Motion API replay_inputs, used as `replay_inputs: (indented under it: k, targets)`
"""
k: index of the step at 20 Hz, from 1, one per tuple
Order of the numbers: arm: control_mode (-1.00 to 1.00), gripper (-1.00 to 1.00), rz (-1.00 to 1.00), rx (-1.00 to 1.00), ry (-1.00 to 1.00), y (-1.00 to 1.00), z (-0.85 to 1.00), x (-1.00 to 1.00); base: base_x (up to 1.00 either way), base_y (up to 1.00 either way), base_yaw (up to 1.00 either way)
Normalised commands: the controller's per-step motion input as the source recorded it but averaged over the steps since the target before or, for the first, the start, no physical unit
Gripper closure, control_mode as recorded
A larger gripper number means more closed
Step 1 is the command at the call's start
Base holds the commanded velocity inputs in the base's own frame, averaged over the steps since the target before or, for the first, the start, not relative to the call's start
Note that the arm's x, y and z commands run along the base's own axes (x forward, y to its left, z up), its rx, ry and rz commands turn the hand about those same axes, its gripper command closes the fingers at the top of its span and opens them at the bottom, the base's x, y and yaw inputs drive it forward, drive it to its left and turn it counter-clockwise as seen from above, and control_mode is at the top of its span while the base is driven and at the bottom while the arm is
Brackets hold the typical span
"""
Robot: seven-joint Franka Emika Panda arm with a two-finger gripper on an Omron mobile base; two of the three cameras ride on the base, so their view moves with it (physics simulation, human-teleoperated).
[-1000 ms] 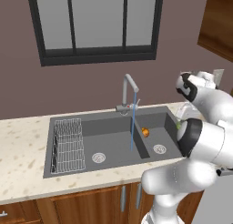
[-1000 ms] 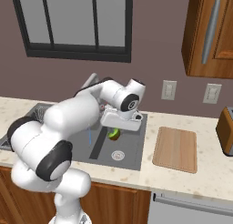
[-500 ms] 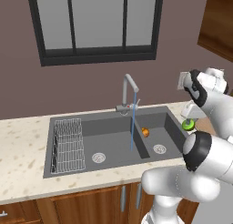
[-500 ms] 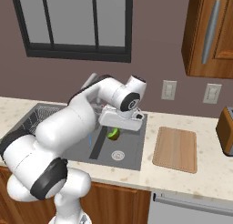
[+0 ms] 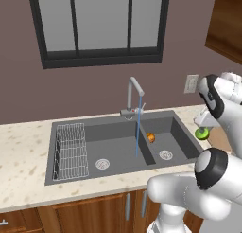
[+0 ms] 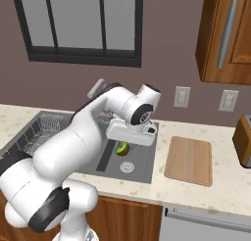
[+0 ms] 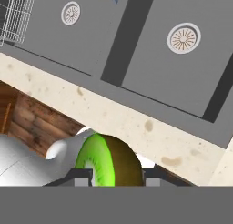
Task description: Pick the kiwi, peach from the sink and place them on the cutting board to airdry. Then turn off the sink faucet.
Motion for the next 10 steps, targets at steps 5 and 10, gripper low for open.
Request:
replay_inputs:
  k: [5, 10]
  targets:
    - [-1.0, 1.0, -0.03, 0.0, 0.0, -0.05, 0.03, -0.3, 0.0, 0.0, 0.0]
    - [-1.0, 1.0, -0.04, 0.0, 0.0, -0.01, 0.0, -0.35, 0.0, 0.0, 0.0]
